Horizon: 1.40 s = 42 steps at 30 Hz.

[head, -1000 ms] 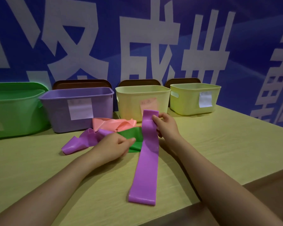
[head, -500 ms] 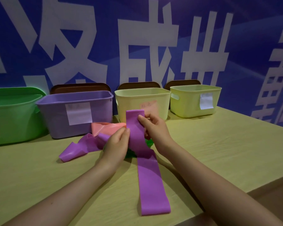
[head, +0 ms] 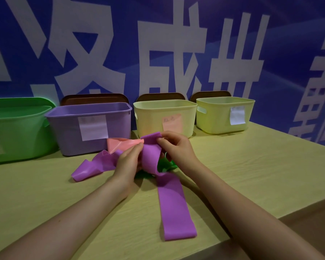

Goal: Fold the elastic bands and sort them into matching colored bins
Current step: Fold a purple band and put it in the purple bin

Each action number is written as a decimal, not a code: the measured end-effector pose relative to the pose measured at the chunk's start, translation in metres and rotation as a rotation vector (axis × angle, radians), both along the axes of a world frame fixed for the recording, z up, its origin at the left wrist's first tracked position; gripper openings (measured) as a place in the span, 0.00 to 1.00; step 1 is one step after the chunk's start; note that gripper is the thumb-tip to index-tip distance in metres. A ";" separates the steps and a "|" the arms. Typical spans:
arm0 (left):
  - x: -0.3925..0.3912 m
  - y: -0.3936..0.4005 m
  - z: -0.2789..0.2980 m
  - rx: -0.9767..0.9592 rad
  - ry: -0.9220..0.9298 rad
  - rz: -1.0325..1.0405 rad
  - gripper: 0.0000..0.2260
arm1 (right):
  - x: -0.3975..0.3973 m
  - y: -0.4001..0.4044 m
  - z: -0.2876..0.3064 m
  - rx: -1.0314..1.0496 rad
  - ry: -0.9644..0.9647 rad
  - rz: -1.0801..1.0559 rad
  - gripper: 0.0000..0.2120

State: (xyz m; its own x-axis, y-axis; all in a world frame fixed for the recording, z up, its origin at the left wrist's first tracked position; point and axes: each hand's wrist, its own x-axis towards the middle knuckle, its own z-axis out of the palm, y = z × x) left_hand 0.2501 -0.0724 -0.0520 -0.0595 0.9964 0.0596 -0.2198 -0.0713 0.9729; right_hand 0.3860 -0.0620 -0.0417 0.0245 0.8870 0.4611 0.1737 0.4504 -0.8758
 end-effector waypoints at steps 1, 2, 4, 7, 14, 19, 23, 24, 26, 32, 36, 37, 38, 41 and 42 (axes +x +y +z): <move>0.000 0.001 0.001 -0.002 -0.021 -0.011 0.07 | 0.000 0.000 0.000 0.006 -0.012 0.002 0.08; -0.001 0.001 0.001 -0.006 -0.042 -0.025 0.07 | 0.000 -0.001 0.000 0.009 -0.018 0.009 0.08; -0.002 0.002 0.001 -0.017 -0.056 -0.037 0.09 | 0.000 -0.001 -0.001 0.032 -0.055 0.021 0.08; -0.004 0.001 0.002 -0.027 -0.051 -0.047 0.11 | 0.001 0.001 -0.003 0.115 -0.217 0.004 0.09; -0.006 0.001 0.004 -0.063 -0.079 -0.082 0.21 | 0.007 -0.001 -0.003 0.245 -0.524 -0.017 0.12; -0.004 -0.005 0.005 -0.008 -0.055 -0.070 0.13 | 0.006 -0.003 -0.001 0.221 -0.475 -0.020 0.12; -0.003 -0.005 0.004 0.053 -0.038 -0.062 0.13 | 0.002 -0.004 0.002 0.016 -0.201 0.084 0.13; -0.003 -0.006 0.004 0.067 -0.036 -0.051 0.13 | 0.001 -0.004 0.003 -0.037 -0.116 0.114 0.13; -0.002 -0.006 0.003 0.105 -0.012 -0.030 0.09 | -0.002 -0.003 0.005 -0.123 0.019 0.166 0.13; -0.003 -0.003 -0.003 0.218 0.128 0.010 0.09 | -0.004 -0.004 0.005 -0.150 -0.004 0.100 0.09; -0.002 0.002 -0.003 0.117 0.097 0.006 0.10 | -0.004 -0.002 0.005 -0.136 -0.059 0.049 0.08; -0.002 0.003 -0.003 0.103 0.095 -0.006 0.11 | -0.005 -0.003 0.004 -0.135 -0.081 0.053 0.08; -0.002 0.003 -0.003 0.097 0.094 -0.013 0.12 | -0.006 -0.003 0.003 -0.133 -0.093 0.064 0.08; -0.003 0.005 -0.005 0.139 0.155 -0.013 0.11 | -0.007 -0.003 0.001 -0.120 -0.108 0.086 0.07; -0.004 0.005 -0.005 0.164 0.196 -0.007 0.10 | -0.006 -0.003 0.000 -0.116 -0.114 0.094 0.08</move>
State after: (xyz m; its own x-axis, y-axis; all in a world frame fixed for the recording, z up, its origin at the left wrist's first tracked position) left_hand 0.2460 -0.0670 -0.0575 -0.0239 0.9729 0.2300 -0.0291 -0.2306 0.9726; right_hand 0.3797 -0.0647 -0.0415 -0.1075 0.9305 0.3502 0.2368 0.3661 -0.9000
